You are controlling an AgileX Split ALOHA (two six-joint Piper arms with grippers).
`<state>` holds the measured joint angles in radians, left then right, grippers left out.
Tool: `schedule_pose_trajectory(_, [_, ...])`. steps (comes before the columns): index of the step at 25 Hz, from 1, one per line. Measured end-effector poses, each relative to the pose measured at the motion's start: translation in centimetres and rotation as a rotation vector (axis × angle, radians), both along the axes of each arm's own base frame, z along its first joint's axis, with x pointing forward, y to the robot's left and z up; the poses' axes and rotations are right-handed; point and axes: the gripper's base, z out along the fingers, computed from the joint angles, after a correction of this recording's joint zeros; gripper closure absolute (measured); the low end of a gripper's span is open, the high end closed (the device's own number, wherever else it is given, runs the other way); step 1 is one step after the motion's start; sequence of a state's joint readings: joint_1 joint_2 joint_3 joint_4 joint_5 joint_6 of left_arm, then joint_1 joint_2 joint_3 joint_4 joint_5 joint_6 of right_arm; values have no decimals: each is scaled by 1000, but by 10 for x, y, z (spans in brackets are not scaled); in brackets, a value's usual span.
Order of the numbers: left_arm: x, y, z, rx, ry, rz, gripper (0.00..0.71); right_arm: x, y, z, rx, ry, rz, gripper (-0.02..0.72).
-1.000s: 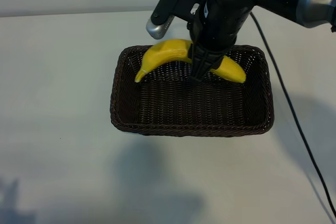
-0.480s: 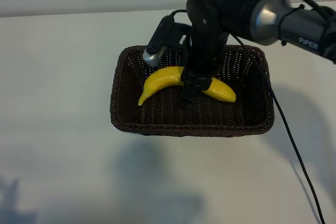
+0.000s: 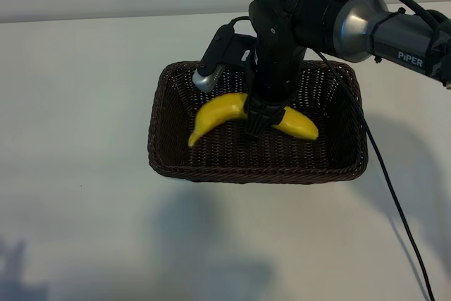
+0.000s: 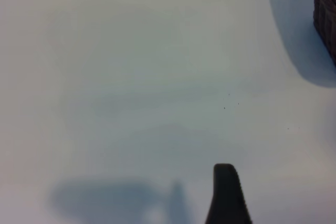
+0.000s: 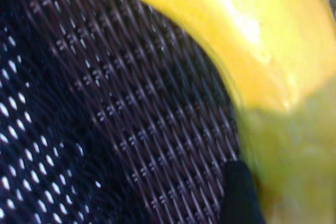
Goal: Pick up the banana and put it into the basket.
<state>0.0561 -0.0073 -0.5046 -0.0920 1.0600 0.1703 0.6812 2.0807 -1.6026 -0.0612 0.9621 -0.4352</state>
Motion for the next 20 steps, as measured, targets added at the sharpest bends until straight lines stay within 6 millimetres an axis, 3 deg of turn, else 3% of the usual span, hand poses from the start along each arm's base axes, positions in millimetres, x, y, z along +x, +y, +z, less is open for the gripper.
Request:
schedule_pose_trajectory(5, [0, 0, 0, 0, 0, 0, 192, -2, -2, 5, 4, 8, -39, 91])
schedule_pose_trajectory(9, [0, 0, 0, 0, 0, 0, 192, -7, -6, 19, -2, 16, -50, 92])
schedule_pose_trajectory(14, [0, 0, 0, 0, 0, 0, 192, -13, -11, 53, 29, -13, -60, 123])
schedule_pose_trajectory(20, [0, 0, 0, 0, 0, 0, 192, 2, -31, 80, 80, -53, -154, 126])
